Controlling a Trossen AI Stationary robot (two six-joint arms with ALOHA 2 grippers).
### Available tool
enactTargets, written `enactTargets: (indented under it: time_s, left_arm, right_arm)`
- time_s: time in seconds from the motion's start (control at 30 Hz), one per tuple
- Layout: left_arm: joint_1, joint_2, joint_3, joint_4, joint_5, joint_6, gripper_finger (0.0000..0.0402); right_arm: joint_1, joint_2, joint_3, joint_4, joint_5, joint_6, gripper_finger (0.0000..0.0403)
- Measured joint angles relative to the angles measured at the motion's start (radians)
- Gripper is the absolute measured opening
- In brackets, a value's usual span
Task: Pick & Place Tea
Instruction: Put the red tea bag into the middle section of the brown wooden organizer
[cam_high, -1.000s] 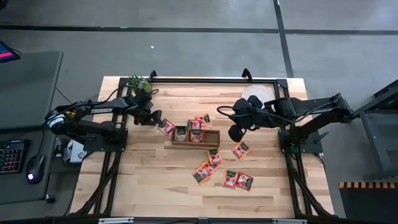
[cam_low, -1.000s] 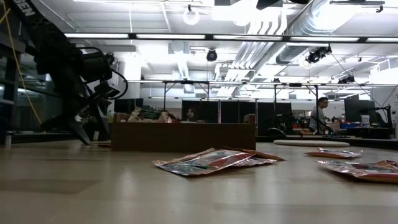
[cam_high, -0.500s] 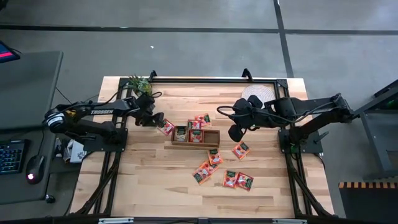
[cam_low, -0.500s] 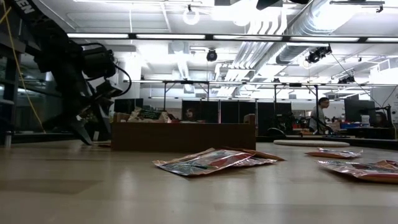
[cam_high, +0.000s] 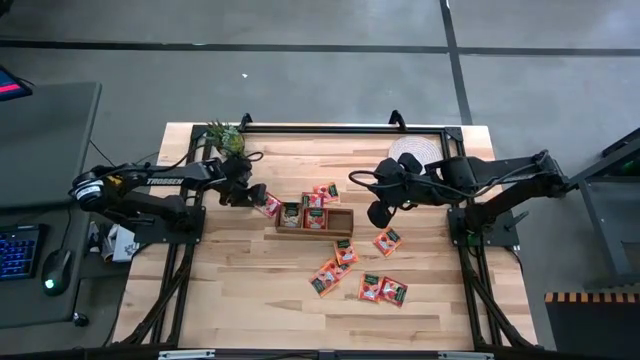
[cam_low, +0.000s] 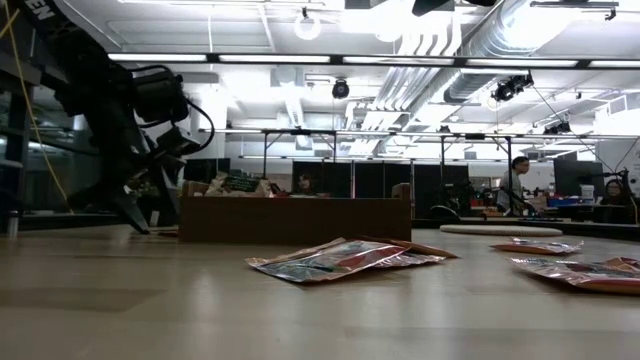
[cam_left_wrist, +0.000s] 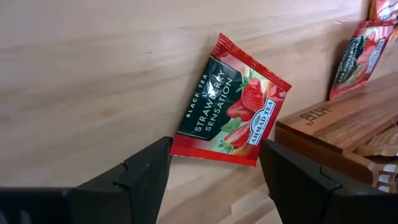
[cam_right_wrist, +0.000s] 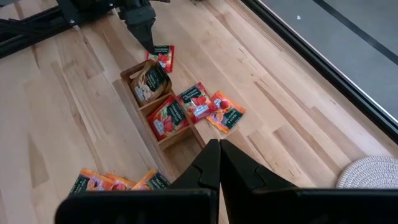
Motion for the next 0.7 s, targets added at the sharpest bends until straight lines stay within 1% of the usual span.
enactTargets:
  time_s: [0.2, 0.3, 0.43, 0.7]
  left_arm:
    - [-0.003, 0.004, -0.001, 0.023, 0.003, -0.033, 0.0246]
    - [-0.004, 0.005, -0.002, 0.024, -0.002, -0.038, 0.0228]
    - [-0.004, 0.006, -0.005, 0.020, -0.015, -0.040, 0.0176]
    - [-0.004, 0.006, -0.015, 0.009, -0.061, -0.041, 0.0040]
  right_arm:
    - [0.000, 0.000, 0.000, 0.000, 0.000, -0.003, 0.0000]
    - [0.000, 0.000, 0.000, 0.000, 0.000, -0.003, 0.0000]
    - [0.000, 0.000, 0.000, 0.000, 0.000, -0.003, 0.0000]
    - [0.000, 0.000, 0.000, 0.000, 0.000, -0.003, 0.0000]
